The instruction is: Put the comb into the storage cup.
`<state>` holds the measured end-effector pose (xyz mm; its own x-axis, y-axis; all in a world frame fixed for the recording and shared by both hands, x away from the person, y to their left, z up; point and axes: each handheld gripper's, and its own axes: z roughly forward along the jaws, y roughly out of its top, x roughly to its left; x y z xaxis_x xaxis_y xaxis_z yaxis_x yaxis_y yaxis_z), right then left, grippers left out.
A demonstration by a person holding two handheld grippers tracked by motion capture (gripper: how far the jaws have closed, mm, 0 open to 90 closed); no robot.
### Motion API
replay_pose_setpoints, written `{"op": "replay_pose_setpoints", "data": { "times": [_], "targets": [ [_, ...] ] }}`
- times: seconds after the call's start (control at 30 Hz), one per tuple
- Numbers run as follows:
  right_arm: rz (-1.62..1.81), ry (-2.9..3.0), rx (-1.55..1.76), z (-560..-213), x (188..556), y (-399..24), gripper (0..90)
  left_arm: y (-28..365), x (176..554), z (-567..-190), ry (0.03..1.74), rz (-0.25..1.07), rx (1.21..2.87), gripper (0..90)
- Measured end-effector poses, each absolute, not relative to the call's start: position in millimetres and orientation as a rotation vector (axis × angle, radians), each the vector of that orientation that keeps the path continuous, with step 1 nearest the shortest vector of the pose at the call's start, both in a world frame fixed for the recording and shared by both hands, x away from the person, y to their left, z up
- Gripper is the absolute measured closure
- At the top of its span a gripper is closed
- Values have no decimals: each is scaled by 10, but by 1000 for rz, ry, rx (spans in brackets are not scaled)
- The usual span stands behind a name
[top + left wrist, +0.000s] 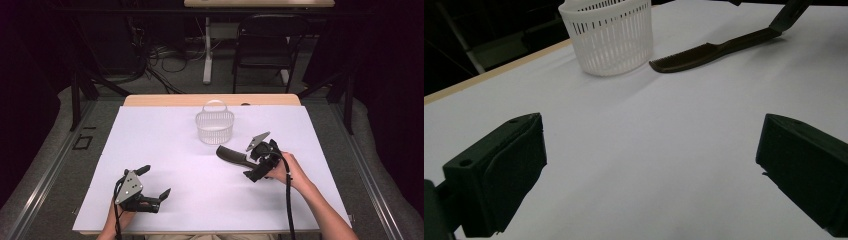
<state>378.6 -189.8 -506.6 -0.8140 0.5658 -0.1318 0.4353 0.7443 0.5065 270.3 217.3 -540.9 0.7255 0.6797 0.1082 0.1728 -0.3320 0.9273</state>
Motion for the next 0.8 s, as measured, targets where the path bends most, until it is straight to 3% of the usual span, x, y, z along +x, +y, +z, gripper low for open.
{"op": "replay_pose_setpoints", "data": {
  "times": [0.3,0.67,0.8],
  "targets": [
    [613,2698,775,-5044,3882,-1857,157,2177,2702,-5409,665,601,1872,0],
    [492,2771,730,-5114,3988,-1772,500,2183,2705,-5403,670,619,1864,2],
    [420,2800,708,-5141,4034,-1711,575,2182,2707,-5406,668,614,1868,2]
  ]
}}
